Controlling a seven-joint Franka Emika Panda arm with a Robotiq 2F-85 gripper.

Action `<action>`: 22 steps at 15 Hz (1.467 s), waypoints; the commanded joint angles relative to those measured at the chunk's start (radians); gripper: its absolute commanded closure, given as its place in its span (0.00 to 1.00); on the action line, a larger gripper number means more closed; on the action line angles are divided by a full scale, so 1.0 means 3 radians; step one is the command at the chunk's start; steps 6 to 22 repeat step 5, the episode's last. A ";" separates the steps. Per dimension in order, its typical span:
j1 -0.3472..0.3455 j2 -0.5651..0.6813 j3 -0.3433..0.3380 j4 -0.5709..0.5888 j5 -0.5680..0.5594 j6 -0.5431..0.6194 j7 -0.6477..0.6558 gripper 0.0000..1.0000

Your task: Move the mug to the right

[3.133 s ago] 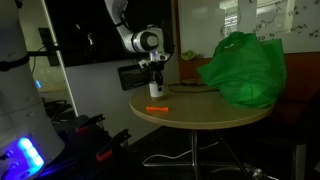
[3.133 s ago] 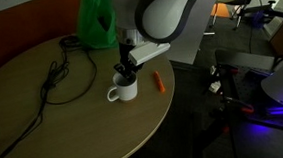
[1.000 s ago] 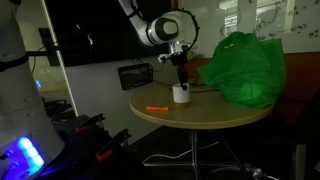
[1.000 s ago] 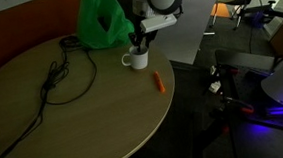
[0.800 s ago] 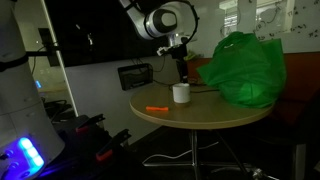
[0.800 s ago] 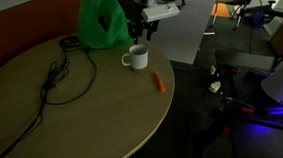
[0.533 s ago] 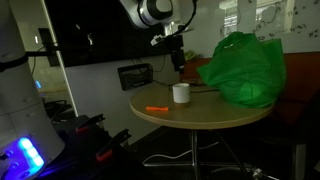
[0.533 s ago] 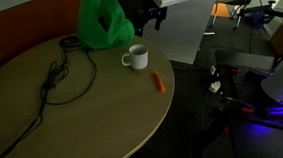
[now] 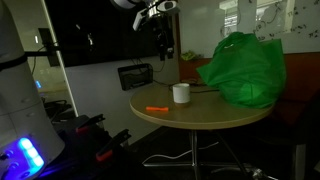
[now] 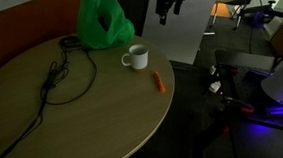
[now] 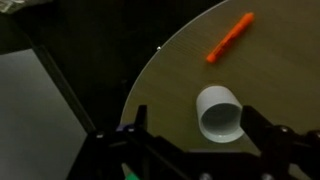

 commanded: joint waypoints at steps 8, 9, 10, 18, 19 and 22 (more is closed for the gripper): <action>-0.0134 -0.0538 0.0209 -0.0443 0.0144 -0.0012 -0.0531 0.00; -0.0134 -0.0538 0.0209 -0.0443 0.0144 -0.0012 -0.0531 0.00; -0.0134 -0.0538 0.0209 -0.0443 0.0144 -0.0012 -0.0531 0.00; -0.0134 -0.0538 0.0209 -0.0443 0.0144 -0.0012 -0.0531 0.00; -0.0134 -0.0538 0.0209 -0.0443 0.0144 -0.0012 -0.0531 0.00; -0.0134 -0.0538 0.0209 -0.0443 0.0144 -0.0012 -0.0531 0.00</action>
